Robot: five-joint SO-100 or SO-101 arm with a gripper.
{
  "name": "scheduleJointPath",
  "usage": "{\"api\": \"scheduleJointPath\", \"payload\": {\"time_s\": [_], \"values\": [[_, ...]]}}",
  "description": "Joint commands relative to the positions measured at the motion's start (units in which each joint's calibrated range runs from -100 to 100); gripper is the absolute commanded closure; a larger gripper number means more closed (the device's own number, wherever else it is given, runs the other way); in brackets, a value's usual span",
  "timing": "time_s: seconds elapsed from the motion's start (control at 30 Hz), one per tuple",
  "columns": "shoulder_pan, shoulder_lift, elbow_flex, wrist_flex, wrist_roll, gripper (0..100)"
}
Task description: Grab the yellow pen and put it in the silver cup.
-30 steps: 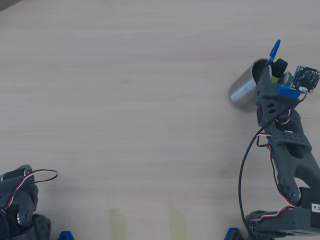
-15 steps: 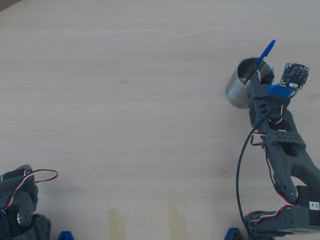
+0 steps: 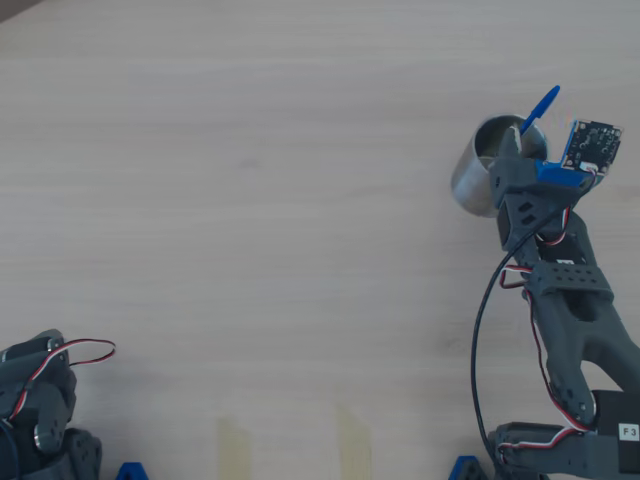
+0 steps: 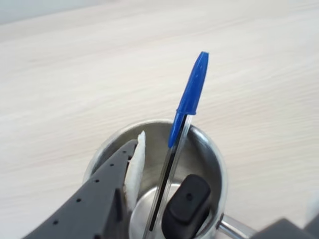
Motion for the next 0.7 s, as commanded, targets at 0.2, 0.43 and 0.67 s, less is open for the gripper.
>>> {"api": "scheduleJointPath", "payload": {"time_s": [0.2,0.43,0.67], "values": [[-2.2,-5.8,-1.2,1.6,0.5,48],[-3.6,-9.9,-0.8,4.4,0.5,48],[-5.0,-14.4,-0.8,9.3,0.3,48]]}}
